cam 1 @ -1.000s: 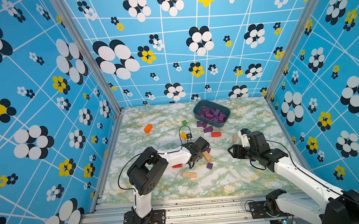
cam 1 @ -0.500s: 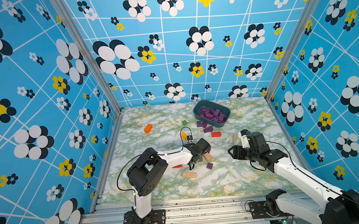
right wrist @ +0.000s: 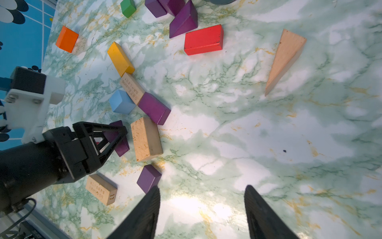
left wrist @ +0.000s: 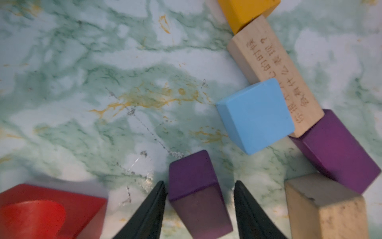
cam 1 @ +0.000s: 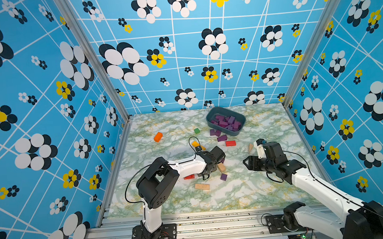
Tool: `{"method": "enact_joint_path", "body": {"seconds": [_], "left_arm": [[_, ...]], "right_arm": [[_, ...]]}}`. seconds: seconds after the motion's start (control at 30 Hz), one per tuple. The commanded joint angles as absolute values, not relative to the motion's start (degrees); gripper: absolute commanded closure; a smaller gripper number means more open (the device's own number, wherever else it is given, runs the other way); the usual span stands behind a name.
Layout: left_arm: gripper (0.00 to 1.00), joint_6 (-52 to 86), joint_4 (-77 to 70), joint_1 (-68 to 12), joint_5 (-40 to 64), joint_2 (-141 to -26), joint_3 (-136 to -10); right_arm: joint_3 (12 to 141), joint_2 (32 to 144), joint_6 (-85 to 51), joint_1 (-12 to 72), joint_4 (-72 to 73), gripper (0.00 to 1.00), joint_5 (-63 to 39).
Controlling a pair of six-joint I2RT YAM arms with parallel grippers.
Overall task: Pick purple bricks into the storage bin
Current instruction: Pick up the building block from the center of the board, then place the building block in the storage box.
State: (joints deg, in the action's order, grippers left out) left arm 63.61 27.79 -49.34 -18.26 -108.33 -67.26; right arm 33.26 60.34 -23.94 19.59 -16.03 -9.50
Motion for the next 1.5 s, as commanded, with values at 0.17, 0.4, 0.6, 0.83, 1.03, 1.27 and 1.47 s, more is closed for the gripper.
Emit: {"method": "enact_joint_path", "body": {"seconds": [0.17,0.4,0.6,0.83,1.03,1.27,1.47], "left_arm": [[0.78,63.19,27.34,-46.76,-19.35,-111.36,-66.14],[0.94,54.43,28.92,-46.54,-23.72,-111.52,-69.27],[0.96,45.64,25.47,-46.58,-23.59,-108.43,-70.05],[0.95,35.67,21.32,-46.6,-16.5,-107.41,-77.84],[0.94,29.38,17.29,-46.25,-10.71,-110.38,-86.5],[0.93,27.16,11.22,-43.3,-6.68,-117.95,-97.76],[0.93,26.57,9.32,-39.41,-3.66,-127.33,-109.62]], "right_arm": [[32.37,60.47,-22.94,19.42,-15.46,0.33,-9.1],[29.33,58.11,-24.36,19.34,-7.13,0.25,-19.6],[27.53,56.39,-26.87,19.25,-0.57,0.24,-27.05],[26.49,54.8,-28.98,18.26,2.13,0.21,-29.19],[26.2,53.99,-29.09,16.47,-0.62,0.21,-27.79],[24.56,53.61,-29.4,14.72,-3.22,0.21,-25.03],[23.69,53.37,-30.94,14.08,-4.26,0.22,-22.99]]}}
